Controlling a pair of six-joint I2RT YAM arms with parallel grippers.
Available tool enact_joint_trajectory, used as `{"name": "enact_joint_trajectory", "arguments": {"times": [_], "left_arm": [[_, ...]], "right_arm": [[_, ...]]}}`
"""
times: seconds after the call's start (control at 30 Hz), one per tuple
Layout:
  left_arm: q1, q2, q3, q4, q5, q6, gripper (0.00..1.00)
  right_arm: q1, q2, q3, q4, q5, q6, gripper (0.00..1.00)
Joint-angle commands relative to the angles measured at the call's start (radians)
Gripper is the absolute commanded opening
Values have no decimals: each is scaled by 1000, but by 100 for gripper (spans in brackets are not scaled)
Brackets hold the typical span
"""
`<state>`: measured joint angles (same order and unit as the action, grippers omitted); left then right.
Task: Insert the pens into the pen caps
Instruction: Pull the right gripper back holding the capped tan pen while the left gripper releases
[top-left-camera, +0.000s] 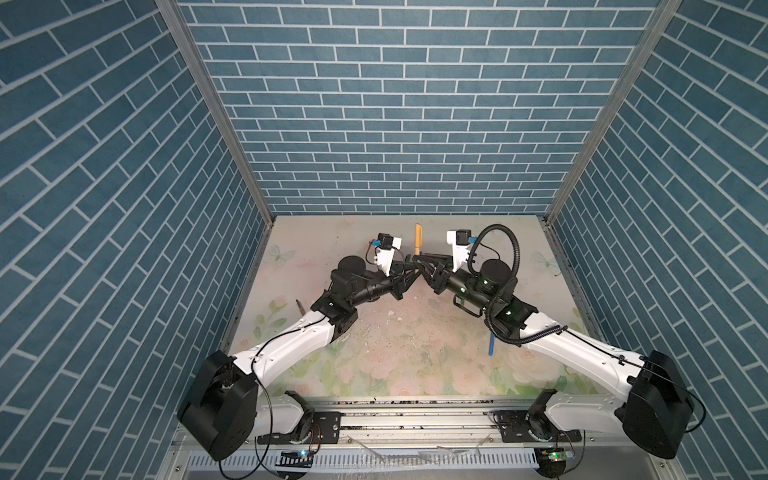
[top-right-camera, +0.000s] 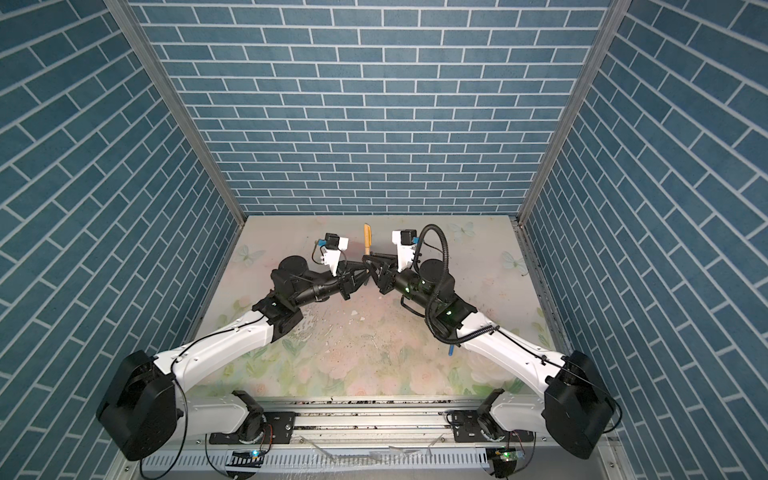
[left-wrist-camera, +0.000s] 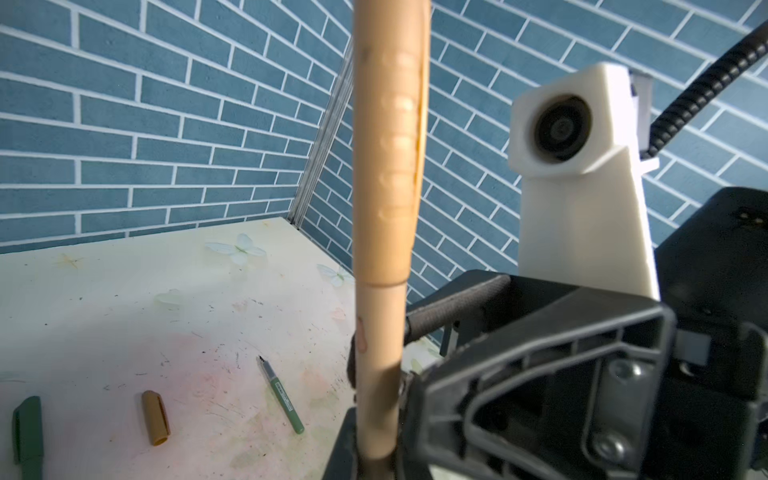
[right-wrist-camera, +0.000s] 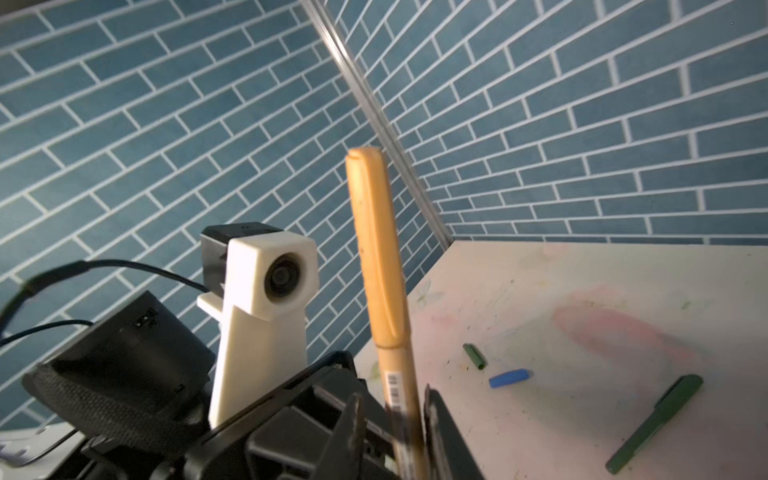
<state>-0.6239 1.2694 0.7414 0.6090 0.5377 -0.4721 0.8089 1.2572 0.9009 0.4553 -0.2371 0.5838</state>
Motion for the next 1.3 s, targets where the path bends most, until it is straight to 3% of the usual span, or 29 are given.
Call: {"name": "enact_joint_trajectory", "arguments": {"times": [0.0,0.23,0.57,0.7,0.93,1.27], "left_arm": [[-31,-23,-123,161,-29,-16,0],[-33,-91,-219,111,-74,7,0],[-32,-73,-238,167,-107,-1,0],[-33,-72,-240,191,-94,-22,0],[-33,-102,-252,208,-63,-58,0],[-33,-161,-320,187,-84,-98,0]], "right_arm": [[3,-45,124,-226,-31,-120,38],[3,-75,162,-277,-11,-147,53],[3,-176,122,-376,-9,-149,59],[3,-173,136,-419,25,-180,56],[4,-108,139,-406,0,-171,41],[3,-117,31,-419,46,-140,39]]}}
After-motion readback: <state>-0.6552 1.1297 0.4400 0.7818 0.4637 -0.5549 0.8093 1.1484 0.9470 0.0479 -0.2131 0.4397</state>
